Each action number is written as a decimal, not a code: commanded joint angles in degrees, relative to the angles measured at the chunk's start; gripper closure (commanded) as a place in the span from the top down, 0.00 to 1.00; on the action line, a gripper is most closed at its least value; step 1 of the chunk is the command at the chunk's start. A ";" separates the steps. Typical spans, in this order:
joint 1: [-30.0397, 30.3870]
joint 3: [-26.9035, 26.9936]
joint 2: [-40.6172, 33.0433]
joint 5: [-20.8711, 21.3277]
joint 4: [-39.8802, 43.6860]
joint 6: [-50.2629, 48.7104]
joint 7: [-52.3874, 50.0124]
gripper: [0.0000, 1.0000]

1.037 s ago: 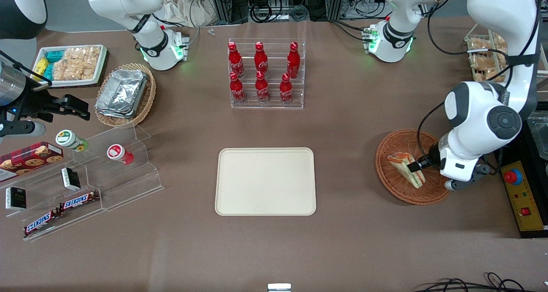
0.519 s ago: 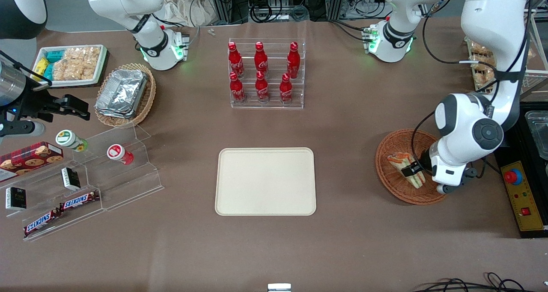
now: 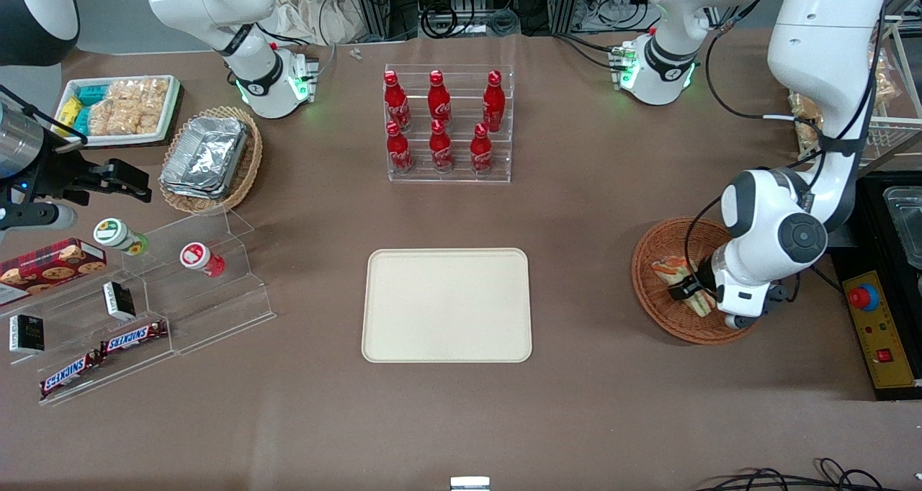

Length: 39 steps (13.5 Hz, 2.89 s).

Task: Place sandwich from basket to tray
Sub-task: 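Lower the left gripper and close it on the wrapped sandwich, then lift the sandwich and carry it with the left gripper to the tray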

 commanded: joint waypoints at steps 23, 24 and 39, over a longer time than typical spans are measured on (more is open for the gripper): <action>-1.96 -14.19 -5.09 -0.27 37.56 -41.88 7.36 0.06; -4.06 -14.30 -4.13 -0.17 37.56 -39.86 7.36 0.07; -20.61 -14.21 23.91 6.60 38.27 -10.75 5.34 0.21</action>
